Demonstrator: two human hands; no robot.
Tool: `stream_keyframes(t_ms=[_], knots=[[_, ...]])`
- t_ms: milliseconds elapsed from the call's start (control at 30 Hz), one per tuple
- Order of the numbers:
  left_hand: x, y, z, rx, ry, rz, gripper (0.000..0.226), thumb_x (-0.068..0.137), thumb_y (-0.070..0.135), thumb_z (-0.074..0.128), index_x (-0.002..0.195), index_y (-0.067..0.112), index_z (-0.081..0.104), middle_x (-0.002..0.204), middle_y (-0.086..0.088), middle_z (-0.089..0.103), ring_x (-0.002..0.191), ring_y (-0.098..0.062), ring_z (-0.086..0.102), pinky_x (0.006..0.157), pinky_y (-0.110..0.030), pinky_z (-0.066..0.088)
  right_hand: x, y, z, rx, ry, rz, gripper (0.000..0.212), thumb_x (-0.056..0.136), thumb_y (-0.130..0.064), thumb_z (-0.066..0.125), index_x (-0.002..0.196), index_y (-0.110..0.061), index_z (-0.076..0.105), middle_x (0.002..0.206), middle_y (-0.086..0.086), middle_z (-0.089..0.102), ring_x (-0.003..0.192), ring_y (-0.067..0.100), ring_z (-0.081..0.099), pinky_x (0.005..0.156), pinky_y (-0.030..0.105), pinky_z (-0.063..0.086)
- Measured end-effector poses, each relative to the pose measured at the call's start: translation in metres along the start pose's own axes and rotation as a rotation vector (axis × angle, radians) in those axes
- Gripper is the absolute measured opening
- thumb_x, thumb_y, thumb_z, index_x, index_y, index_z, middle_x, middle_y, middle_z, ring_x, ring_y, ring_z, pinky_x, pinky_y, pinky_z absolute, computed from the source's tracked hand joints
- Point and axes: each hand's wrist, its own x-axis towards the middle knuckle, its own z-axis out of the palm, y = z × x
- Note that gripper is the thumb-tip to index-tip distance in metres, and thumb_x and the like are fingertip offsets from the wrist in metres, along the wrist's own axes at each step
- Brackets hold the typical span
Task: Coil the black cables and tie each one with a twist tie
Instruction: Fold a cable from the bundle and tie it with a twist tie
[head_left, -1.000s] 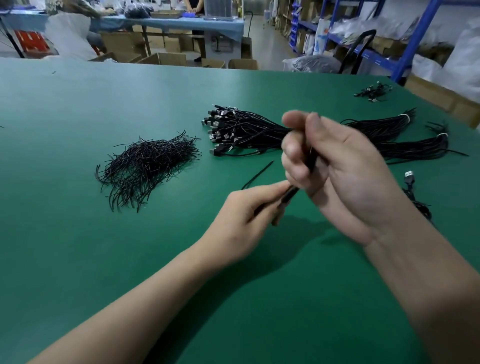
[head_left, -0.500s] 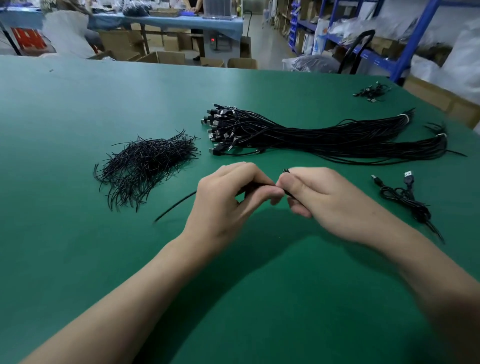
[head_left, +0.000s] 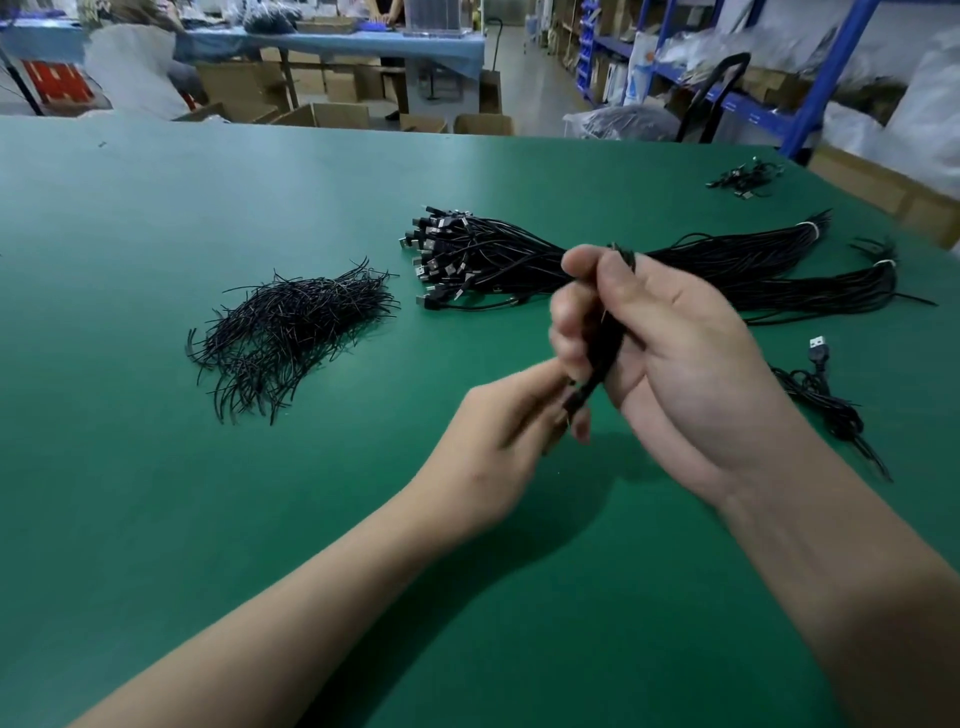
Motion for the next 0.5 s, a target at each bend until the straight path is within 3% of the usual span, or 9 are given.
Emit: stream_keyframes(t_ms=[67, 167, 267, 367, 433, 500], knots=[[-0.002, -0.001, 0.003, 0.143, -0.074, 0.019, 0.022, 0.106, 0.009, 0.046, 0.112, 0.019, 0.064, 0.079, 0.009, 0.061, 0.065, 0.003, 0.047, 0.069, -0.016, 0.039, 0.006, -0.001, 0.000, -0.323, 0.129, -0.121, 0.027, 0.110, -0.012, 0.034, 0.099, -0.010, 0.059, 0.077, 0.002, 0.075, 0.073, 0.016, 0.071, 0.064, 0.026, 0.054], [-0.002, 0.000, 0.000, 0.293, -0.057, 0.059, 0.023, 0.103, 0.007, 0.052, 0.118, 0.009, 0.069, 0.080, 0.008, 0.064, 0.070, 0.014, 0.051, 0.072, -0.005, 0.035, 0.012, -0.002, -0.008, -0.787, 0.184, -0.218, 0.027, 0.109, -0.012, 0.037, 0.098, -0.011, 0.062, 0.084, 0.000, 0.077, 0.082, 0.010, 0.074, 0.079, 0.032, 0.058], [-0.001, -0.001, -0.009, 0.400, -0.010, 0.077, 0.018, 0.100, 0.020, 0.060, 0.107, 0.012, 0.074, 0.078, 0.011, 0.067, 0.066, 0.011, 0.052, 0.068, -0.016, 0.043, 0.009, -0.002, -0.021, -1.112, 0.091, -0.147, 0.023, 0.107, -0.020, 0.042, 0.099, -0.015, 0.063, 0.086, -0.006, 0.075, 0.084, 0.006, 0.071, 0.085, 0.038, 0.056], [0.001, -0.003, -0.020, 0.486, 0.109, 0.104, 0.020, 0.095, 0.034, 0.067, 0.092, 0.017, 0.077, 0.075, 0.009, 0.069, 0.067, -0.006, 0.061, 0.067, -0.034, 0.053, 0.001, 0.002, -0.029, -1.375, -0.073, -0.023, 0.020, 0.106, -0.028, 0.042, 0.098, -0.023, 0.060, 0.077, -0.008, 0.070, 0.075, 0.013, 0.067, 0.078, 0.042, 0.054], [0.003, -0.003, -0.026, 0.488, 0.185, 0.125, 0.022, 0.090, 0.039, 0.071, 0.085, 0.019, 0.077, 0.074, 0.009, 0.068, 0.066, -0.012, 0.062, 0.065, -0.036, 0.052, -0.006, 0.005, -0.033, -1.431, -0.157, 0.043, 0.025, 0.105, -0.032, 0.040, 0.086, -0.028, 0.054, 0.066, -0.004, 0.062, 0.061, 0.014, 0.056, 0.066, 0.043, 0.049], [0.005, -0.001, -0.030, 0.458, 0.206, 0.149, 0.020, 0.087, 0.039, 0.075, 0.081, 0.021, 0.076, 0.074, 0.012, 0.068, 0.066, -0.010, 0.061, 0.067, -0.033, 0.051, -0.012, 0.007, -0.035, -1.433, -0.222, 0.070, 0.035, 0.105, -0.038, 0.039, 0.071, -0.036, 0.048, 0.059, -0.004, 0.051, 0.055, 0.011, 0.046, 0.056, 0.032, 0.038]])
